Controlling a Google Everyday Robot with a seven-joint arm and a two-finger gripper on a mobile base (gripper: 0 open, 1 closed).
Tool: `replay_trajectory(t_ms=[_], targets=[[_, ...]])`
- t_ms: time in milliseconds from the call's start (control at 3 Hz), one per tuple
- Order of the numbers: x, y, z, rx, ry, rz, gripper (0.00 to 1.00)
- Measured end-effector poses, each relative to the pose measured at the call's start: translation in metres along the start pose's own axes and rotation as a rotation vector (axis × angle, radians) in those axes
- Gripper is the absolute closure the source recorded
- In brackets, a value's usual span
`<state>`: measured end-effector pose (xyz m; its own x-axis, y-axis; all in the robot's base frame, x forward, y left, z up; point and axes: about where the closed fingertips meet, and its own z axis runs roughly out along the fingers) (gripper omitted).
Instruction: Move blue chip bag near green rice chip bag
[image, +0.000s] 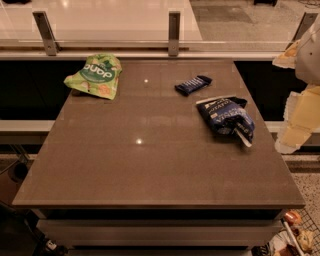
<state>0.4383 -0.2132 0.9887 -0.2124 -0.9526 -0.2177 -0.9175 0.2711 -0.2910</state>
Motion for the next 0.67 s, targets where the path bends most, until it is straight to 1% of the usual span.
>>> replay_trajectory(t_ms=[333, 667], targets=[[-0.001, -0.004, 0.001, 0.007, 0.004, 0.005, 0.0], [-0.004, -0.021, 0.019, 0.006, -0.002, 0.02, 0.0]])
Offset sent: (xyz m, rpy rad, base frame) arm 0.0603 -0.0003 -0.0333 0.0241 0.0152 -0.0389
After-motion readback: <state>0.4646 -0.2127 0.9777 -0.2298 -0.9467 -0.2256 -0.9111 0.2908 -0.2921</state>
